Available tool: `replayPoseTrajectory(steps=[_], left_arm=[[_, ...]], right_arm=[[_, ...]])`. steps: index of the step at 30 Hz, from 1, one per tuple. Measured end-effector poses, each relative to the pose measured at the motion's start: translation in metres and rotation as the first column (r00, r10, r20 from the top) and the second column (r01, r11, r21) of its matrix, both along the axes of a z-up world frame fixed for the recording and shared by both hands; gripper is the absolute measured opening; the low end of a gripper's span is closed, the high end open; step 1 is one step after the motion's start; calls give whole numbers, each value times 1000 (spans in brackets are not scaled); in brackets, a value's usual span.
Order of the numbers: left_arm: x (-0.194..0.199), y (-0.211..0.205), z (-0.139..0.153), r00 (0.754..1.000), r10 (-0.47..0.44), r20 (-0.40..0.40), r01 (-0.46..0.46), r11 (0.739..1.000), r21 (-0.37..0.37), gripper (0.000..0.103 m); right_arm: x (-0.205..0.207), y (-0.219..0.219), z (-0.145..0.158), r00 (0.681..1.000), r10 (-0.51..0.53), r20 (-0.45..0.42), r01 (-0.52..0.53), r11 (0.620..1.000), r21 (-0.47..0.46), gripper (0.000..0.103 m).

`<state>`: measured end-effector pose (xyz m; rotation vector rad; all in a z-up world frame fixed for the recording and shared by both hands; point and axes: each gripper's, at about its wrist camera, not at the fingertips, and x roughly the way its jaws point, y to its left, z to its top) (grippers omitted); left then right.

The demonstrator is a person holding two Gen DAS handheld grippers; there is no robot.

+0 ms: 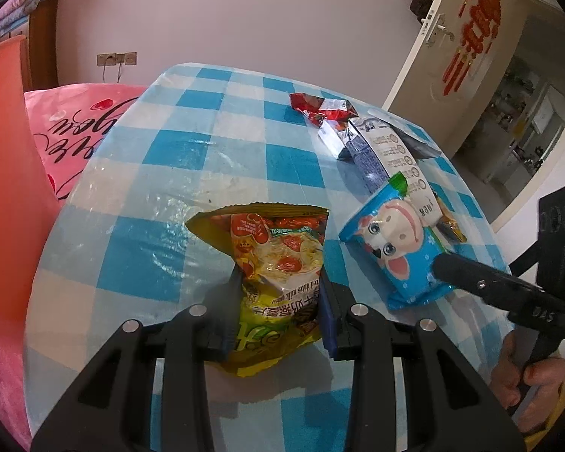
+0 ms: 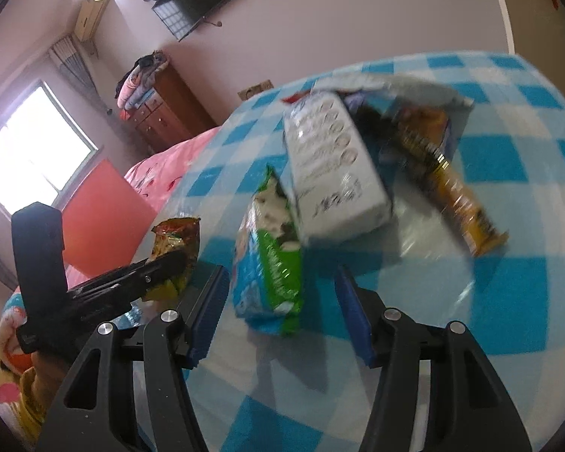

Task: Collect trash
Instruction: 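Grasp the green-and-white snack packet with the right tool, then carry both snacks over the orange bucket and open both tools to drop them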

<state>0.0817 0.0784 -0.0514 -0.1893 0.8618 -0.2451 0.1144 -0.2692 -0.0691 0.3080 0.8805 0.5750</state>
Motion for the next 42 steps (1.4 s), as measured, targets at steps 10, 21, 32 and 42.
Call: replayPoseTrajectory(steps=[10, 21, 32, 42], left_arm=[[-20, 22, 8, 1000, -11, 21, 12, 999, -30, 36], [-43, 39, 16, 998, -41, 44, 44, 997, -57, 36], [-54, 52, 44, 993, -41, 107, 50, 995, -83, 36], [-63, 89, 108, 967, 59, 247, -39, 995, -88, 36]], right_arm=[[11, 10, -13, 998, -27, -62, 32, 996, 83, 44], [8, 8, -12, 993, -71, -99, 81, 992, 101, 27], [-3, 14, 20, 992, -67, -103, 83, 984, 158, 26], [-3, 57, 101, 999, 23, 25, -28, 979, 202, 26]])
